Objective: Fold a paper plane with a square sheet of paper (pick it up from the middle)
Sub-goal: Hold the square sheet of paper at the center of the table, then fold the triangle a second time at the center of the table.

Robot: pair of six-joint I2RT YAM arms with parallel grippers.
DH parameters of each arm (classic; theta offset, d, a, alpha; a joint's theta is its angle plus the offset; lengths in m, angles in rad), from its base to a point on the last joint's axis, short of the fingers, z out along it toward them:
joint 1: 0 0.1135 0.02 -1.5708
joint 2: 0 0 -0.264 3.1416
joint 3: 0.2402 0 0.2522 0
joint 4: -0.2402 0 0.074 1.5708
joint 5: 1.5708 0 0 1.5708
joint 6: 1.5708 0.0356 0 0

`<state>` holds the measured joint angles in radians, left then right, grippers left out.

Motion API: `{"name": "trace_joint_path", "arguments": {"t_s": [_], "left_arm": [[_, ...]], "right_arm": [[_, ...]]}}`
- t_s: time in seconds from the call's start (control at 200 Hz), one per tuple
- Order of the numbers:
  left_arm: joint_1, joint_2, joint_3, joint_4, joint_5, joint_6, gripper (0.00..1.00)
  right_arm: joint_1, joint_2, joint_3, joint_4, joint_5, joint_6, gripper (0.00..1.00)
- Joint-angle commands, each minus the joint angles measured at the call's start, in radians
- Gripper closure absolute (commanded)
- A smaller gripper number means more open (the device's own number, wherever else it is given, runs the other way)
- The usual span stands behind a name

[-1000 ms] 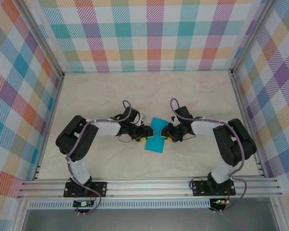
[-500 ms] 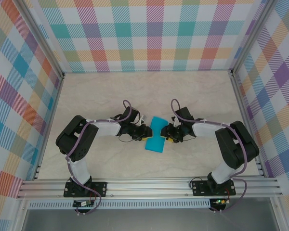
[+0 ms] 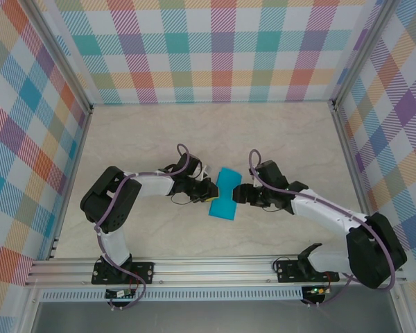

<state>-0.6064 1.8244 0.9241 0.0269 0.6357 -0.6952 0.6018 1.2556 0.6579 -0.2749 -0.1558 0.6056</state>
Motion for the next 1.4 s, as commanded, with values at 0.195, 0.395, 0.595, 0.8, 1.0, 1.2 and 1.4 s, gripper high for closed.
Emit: {"name": "trace_joint_path", "arguments": {"t_s": [0.195, 0.395, 0.595, 0.8, 1.0, 1.2, 1.4], "left_arm": [[-0.003, -0.036, 0.033, -0.036, -0.021, -0.012, 0.87], [-0.003, -0.036, 0.027, -0.035, -0.013, -0.015, 0.87], [-0.002, -0.028, 0.029, -0.030, 0.000, -0.016, 0.87], [-0.003, -0.033, 0.028, -0.030, -0.001, -0.016, 0.87], [-0.003, -0.028, 0.029, -0.027, 0.005, -0.017, 0.87], [-0.003, -0.027, 0.026, -0.027, 0.006, -0.014, 0.87], [-0.003, -0.030, 0.029, -0.037, 0.002, -0.010, 0.87]], "right_arm": [[0.338, 0.012, 0.035, -0.045, 0.376, -0.054, 0.43], [0.535, 0.140, 0.127, -0.013, 0.602, -0.103, 0.38], [0.598, 0.253, 0.180, 0.027, 0.649, -0.139, 0.36], [0.623, 0.320, 0.198, 0.026, 0.720, -0.121, 0.36], [0.635, 0.377, 0.228, 0.044, 0.772, -0.132, 0.38], [0.635, 0.409, 0.243, 0.023, 0.802, -0.104, 0.49], [0.635, 0.364, 0.221, 0.012, 0.820, -0.095, 0.61]]}}
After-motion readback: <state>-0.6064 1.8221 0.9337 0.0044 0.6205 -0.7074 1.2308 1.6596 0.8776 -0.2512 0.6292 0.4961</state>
